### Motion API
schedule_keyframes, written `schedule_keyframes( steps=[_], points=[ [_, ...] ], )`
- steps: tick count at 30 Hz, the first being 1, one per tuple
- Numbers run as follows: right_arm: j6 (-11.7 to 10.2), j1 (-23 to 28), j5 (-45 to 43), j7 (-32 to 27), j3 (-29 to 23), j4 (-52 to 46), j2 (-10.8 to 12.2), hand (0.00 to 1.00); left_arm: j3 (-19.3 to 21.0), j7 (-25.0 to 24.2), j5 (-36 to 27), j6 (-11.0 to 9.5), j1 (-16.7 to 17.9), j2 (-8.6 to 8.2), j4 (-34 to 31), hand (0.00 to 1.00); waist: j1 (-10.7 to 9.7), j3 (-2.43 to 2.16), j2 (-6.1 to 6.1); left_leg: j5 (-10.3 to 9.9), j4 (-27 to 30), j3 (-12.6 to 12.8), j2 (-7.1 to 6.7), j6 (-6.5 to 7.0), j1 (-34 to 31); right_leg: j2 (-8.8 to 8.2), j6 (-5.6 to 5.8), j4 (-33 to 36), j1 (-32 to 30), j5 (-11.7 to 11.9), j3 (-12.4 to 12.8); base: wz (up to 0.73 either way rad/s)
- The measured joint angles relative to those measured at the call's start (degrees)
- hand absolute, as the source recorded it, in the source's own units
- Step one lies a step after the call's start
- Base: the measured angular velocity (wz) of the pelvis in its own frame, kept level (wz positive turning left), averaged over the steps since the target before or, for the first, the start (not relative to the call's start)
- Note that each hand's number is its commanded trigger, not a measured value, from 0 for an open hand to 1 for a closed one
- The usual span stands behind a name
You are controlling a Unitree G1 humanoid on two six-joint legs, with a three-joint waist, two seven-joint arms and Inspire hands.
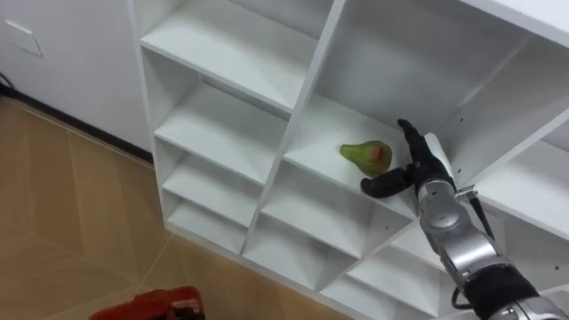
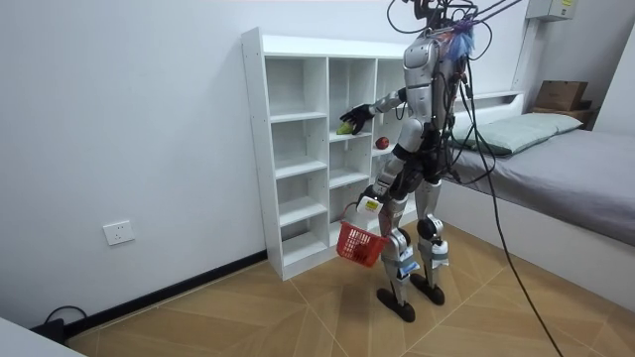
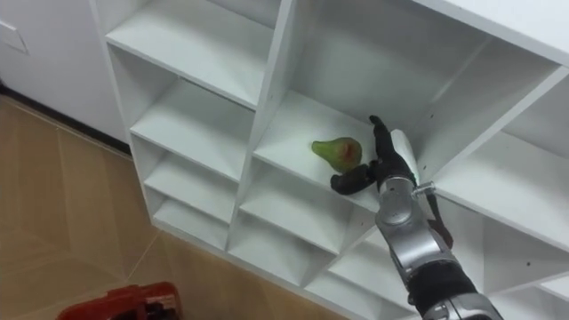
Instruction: Collect fruits from the closet
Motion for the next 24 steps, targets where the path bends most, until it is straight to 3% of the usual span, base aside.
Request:
schedule_keyframes(
  steps=[22,23,24],
  points=[
    [0.00,-0.03,0.21,0.08,0.10,0.01,-0.06,0.00,-2.04,1.16,-0.07,0.20,-0.15,0.38,-0.23,1.00,-0.02,-0.10,-0.13,0.00,0.04,0.03,0.00,0.00,-0.02,-0.01,0.00,0.01,0.02,0.00,-0.02,0.00],
    [0.00,-0.03,0.21,0.08,0.12,0.01,-0.06,0.02,-2.06,1.22,-0.07,0.20,-0.17,0.37,-0.23,1.00,-0.02,-0.10,-0.13,0.00,0.05,0.03,0.01,0.00,-0.02,-0.01,0.00,0.01,0.02,0.00,-0.02,0.00],
    [0.00,-0.03,0.23,0.08,0.12,0.01,-0.06,0.11,-2.19,1.44,-0.07,0.20,-0.22,0.37,-0.21,1.00,-0.02,-0.10,-0.13,0.00,0.05,0.03,0.00,0.00,-0.02,-0.01,0.00,0.01,0.03,0.00,-0.02,0.00]
  ],
)
